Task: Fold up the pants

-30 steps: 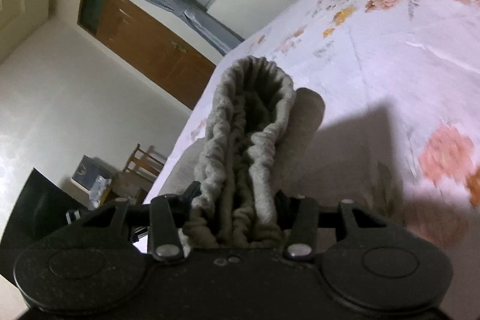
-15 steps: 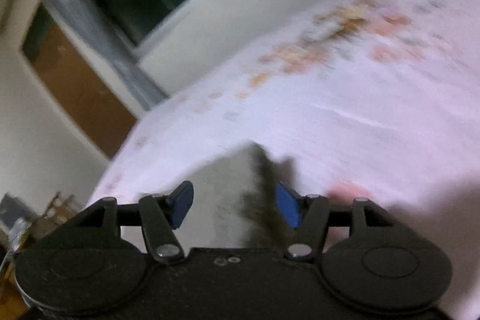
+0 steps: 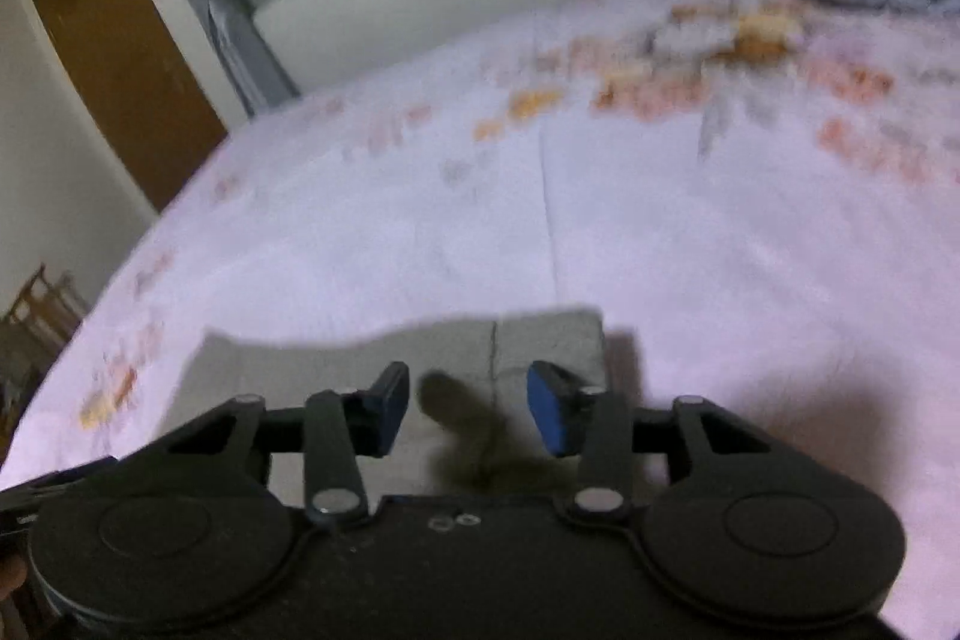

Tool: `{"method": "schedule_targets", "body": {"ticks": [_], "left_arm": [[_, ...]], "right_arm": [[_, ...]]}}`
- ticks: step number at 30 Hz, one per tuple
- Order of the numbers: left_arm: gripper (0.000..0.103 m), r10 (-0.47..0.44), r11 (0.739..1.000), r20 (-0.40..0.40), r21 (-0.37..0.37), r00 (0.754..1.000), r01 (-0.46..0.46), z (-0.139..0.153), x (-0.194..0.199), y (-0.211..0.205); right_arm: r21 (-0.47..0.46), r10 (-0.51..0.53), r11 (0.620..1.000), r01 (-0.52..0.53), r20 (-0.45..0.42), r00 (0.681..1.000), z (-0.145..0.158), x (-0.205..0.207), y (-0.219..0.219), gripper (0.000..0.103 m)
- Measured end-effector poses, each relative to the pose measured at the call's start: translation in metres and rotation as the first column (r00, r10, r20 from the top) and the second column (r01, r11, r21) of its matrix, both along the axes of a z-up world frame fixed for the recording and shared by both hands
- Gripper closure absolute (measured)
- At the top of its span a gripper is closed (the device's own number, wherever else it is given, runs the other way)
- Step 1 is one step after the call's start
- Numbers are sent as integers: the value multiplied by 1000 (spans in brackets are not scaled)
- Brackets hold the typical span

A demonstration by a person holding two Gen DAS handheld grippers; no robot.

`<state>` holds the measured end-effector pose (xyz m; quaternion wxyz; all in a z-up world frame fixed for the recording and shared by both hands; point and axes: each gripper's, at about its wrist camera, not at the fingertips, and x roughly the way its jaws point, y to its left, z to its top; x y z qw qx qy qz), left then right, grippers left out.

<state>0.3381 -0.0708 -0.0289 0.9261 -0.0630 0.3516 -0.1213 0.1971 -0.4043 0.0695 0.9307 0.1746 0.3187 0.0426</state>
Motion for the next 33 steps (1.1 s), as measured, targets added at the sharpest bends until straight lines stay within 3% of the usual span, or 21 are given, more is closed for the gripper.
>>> {"method": "schedule_targets", "body": {"ticks": [2,5,7,9,11,14,17,19,21,24,26,28,31,33], "left_arm": [[5,3,1000,-43,4,999,-3,-13,8,-2],[4,23,999,-45,-30,999,-25,-15,5,3],[4,31,999,-7,-11,999,-31,-4,-4,7],[4,24,1000,44,4,999,-24,7,-12,12],[4,38,999,57,-14,998,-37,18,-21,20],[4,50,998,62,-50,997,-47,32,-38,36],[4,30,998,65,-62,997,-26,34,-69,44],[4,-4,998,33,-60,999,6,22,-84,39],[4,-38,999,-30,-18,999,38,3,-92,26],[4,-39,999,-62,14,997,40,-16,-100,15],[4,-20,1000,-73,-10,997,19,-11,-104,23],[4,1,1000,-17,0,1000,-1,0,-115,33],[4,44,999,43,-2,998,-44,15,-138,54],[4,70,997,89,13,994,-71,25,-158,68]], "right_arm": [[-21,36,999,-37,-38,999,-6,5,8,62],[-79,9,997,-18,-109,994,-25,14,4,66],[-81,1,997,-8,-79,997,-14,4,6,65],[-93,9,996,-11,-18,1000,2,-10,10,56],[-105,13,994,-14,-9,1000,11,-17,15,47],[-44,24,999,-22,25,999,25,-42,15,41],[-66,41,997,-37,55,998,25,-78,18,38],[-74,65,995,-61,55,996,13,-92,21,42],[-147,46,988,-51,-38,998,-5,-94,29,56],[-201,17,979,-43,-130,991,-27,-96,31,57],[-167,4,986,-25,-128,992,-29,-103,26,58],[-184,2,983,-15,-67,998,-14,-117,27,59],[-178,6,984,-1,28,1000,13,-142,23,49],[-185,7,983,12,103,995,27,-167,24,25]]}}
